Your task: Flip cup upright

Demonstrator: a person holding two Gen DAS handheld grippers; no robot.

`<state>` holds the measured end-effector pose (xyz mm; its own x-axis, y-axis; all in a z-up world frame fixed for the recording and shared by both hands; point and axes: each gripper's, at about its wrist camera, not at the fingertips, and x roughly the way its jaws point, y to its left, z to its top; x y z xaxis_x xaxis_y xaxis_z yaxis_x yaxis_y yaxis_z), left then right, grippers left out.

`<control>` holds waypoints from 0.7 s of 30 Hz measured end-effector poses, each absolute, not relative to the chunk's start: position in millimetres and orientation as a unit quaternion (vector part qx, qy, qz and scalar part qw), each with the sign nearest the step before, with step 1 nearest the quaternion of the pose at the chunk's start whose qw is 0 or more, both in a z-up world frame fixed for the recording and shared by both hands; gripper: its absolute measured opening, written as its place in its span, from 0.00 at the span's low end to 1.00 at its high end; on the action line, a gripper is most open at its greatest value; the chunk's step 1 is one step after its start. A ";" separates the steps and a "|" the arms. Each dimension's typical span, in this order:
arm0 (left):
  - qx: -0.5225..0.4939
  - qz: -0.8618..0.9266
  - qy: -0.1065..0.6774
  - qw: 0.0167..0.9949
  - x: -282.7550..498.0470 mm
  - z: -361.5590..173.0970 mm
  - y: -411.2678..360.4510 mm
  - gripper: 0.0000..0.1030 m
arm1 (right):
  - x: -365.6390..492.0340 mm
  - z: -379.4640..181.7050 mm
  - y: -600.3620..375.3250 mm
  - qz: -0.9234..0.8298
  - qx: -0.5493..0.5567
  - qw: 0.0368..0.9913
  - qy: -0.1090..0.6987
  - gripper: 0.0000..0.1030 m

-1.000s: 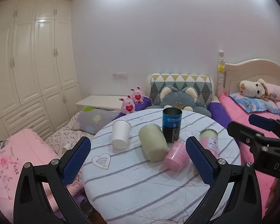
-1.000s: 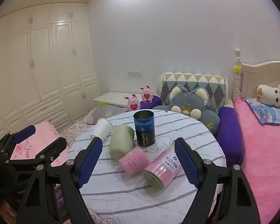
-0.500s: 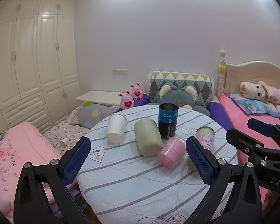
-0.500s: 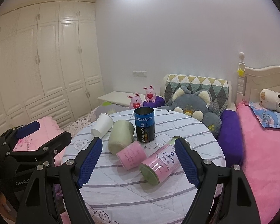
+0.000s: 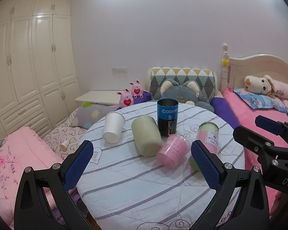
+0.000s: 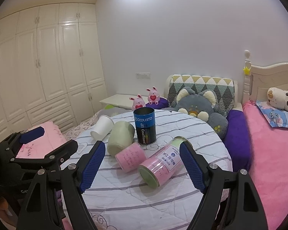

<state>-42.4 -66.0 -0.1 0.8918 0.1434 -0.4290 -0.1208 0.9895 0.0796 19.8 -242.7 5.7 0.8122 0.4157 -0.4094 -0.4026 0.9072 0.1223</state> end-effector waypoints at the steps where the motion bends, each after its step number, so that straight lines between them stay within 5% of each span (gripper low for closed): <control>1: 0.025 0.069 0.222 0.972 -41.6 -0.3 -66.7 1.00 | 21.2 5.2 -243.5 0.215 0.014 0.952 0.219 0.79; 21: 0.021 0.069 0.225 0.972 -34.1 -2.7 -63.4 1.00 | 31.0 4.4 -239.9 0.217 0.009 0.949 0.229 0.79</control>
